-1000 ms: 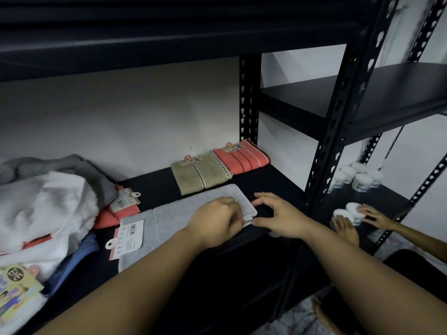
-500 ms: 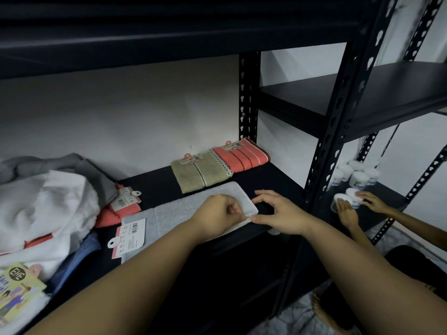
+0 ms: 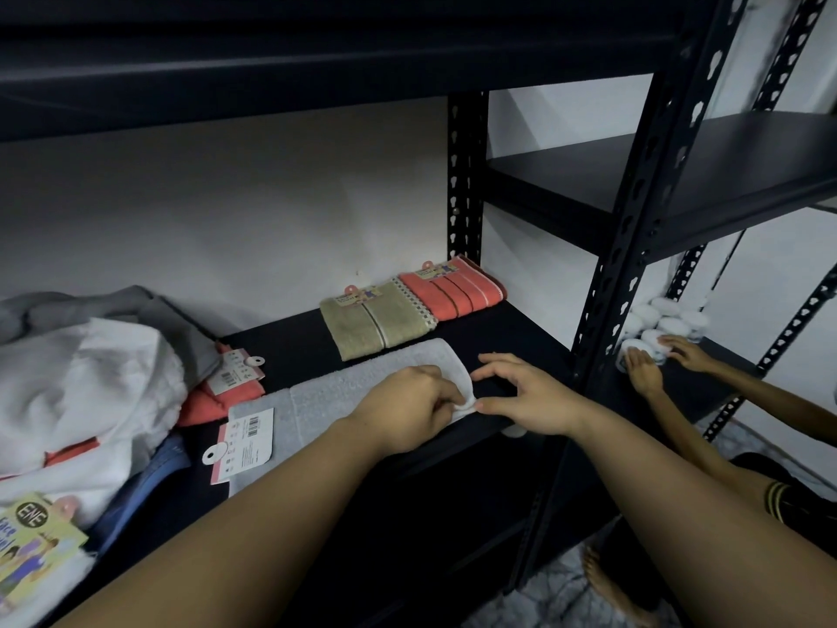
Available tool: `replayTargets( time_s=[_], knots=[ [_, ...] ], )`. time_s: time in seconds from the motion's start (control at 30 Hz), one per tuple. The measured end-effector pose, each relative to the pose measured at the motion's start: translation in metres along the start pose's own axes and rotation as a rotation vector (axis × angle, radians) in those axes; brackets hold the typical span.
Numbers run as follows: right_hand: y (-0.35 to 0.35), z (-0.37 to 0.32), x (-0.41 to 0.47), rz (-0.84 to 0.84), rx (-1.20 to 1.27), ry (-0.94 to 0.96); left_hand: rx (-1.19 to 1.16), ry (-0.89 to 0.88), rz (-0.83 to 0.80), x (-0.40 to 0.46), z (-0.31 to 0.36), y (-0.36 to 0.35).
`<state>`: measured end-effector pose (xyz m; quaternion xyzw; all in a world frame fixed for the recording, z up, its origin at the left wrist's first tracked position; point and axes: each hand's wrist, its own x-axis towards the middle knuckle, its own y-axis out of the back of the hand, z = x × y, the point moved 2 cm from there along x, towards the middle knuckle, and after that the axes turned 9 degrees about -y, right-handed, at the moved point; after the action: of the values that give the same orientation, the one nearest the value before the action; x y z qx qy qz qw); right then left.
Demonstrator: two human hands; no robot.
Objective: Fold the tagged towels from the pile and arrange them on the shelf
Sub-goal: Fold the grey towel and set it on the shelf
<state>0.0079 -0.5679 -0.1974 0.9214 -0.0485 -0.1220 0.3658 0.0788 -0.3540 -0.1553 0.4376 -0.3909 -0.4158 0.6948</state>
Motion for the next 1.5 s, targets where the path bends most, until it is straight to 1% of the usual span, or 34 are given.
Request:
replayTargets(
  time_s=[0.13,0.27,0.37,0.5,0.63,0.77,0.9,1.03,1.1,1.17,1.3,1.5],
  knots=[
    [0.001,-0.002,0.002,0.0,0.044,-0.039,0.002,0.001,0.018,-0.001,0.003,-0.003],
    [-0.004,0.0,0.003,0.058,-0.009,-0.021,0.009,-0.004,0.025,-0.004,0.003,-0.003],
    [-0.004,-0.001,0.004,0.072,-0.004,-0.022,0.075,0.002,0.013,-0.008,0.003,0.0],
    [-0.004,-0.004,0.006,0.075,0.005,-0.027,0.167,0.07,0.021,-0.021,-0.002,0.008],
    [-0.005,-0.007,0.005,0.086,0.02,-0.033,0.186,0.151,0.037,-0.054,-0.014,0.015],
    [-0.005,-0.01,0.003,0.095,0.016,-0.042,0.204,0.227,0.109,-0.092,-0.025,0.022],
    [-0.006,-0.012,0.002,0.111,0.065,-0.054,0.204,0.282,0.176,-0.131,-0.036,0.03],
    [-0.006,-0.017,-0.002,0.115,0.104,-0.074,0.224,0.284,0.203,-0.169,-0.044,0.039],
    [-0.007,-0.02,-0.004,0.122,0.116,-0.071,0.226,0.246,0.217,-0.186,-0.045,0.044],
    [-0.008,-0.022,-0.006,0.141,0.131,-0.068,0.279,0.185,0.244,-0.201,-0.049,0.044],
    [-0.008,-0.027,-0.009,0.151,0.122,-0.079,0.171,0.182,0.34,-0.23,-0.058,0.048],
    [-0.006,-0.026,-0.009,0.179,0.127,-0.098,0.126,0.16,0.388,-0.25,-0.064,0.056]
  ],
)
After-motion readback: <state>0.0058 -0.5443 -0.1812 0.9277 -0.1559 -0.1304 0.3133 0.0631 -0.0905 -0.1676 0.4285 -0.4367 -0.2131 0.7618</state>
